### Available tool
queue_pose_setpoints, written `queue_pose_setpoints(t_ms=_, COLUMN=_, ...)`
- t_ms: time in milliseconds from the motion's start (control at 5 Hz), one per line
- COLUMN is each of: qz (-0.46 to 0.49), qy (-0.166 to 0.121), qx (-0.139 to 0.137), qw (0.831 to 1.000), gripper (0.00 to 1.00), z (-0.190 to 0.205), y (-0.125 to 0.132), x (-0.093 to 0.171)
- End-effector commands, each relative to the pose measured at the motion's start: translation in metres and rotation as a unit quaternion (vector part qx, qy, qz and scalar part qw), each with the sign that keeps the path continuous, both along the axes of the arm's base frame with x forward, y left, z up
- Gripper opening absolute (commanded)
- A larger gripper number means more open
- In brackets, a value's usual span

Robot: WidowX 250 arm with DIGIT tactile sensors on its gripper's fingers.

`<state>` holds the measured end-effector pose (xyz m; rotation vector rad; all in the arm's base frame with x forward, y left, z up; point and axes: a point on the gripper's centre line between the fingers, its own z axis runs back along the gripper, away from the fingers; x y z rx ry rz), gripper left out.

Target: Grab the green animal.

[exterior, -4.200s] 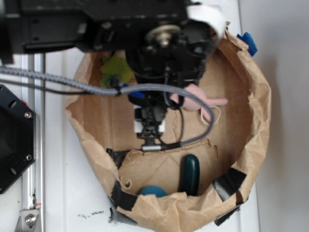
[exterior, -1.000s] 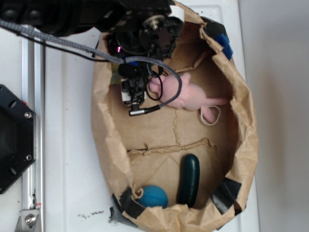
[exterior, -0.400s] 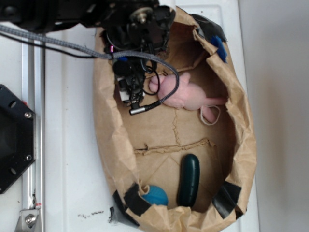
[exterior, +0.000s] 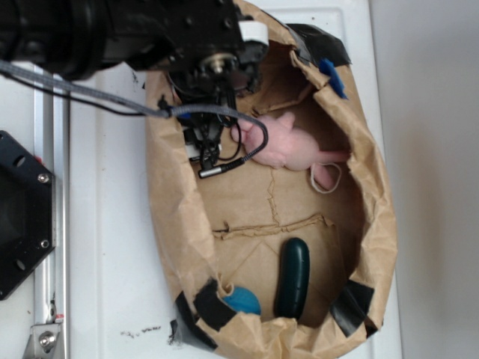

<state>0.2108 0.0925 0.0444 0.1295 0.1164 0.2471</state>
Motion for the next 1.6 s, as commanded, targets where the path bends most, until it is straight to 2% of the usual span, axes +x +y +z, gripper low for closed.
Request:
queue_pose_setpoints(t_ms=0, qz=0.01, qy=-0.002, qx=0.007, qw=1.0, gripper=1.0, z=0.001, y=0.002, x=0.009)
queue_pose_setpoints(t_ms=400, qz=0.009, qy=-0.002, qx=0.014, qw=1.0, gripper=1.0, z=-0.003, y=0.002, x=0.014)
queue_pose_setpoints(t_ms=600, qz=0.021, qy=-0.009, qx=0.023, qw=0.999, gripper=0.0, z=-0.009, y=0.001, x=0.02)
queue_pose_setpoints(t_ms=1400, qz=0.019, qy=-0.013, qx=0.014, qw=1.0, gripper=0.0, z=-0.009, y=0.003, x=0.02)
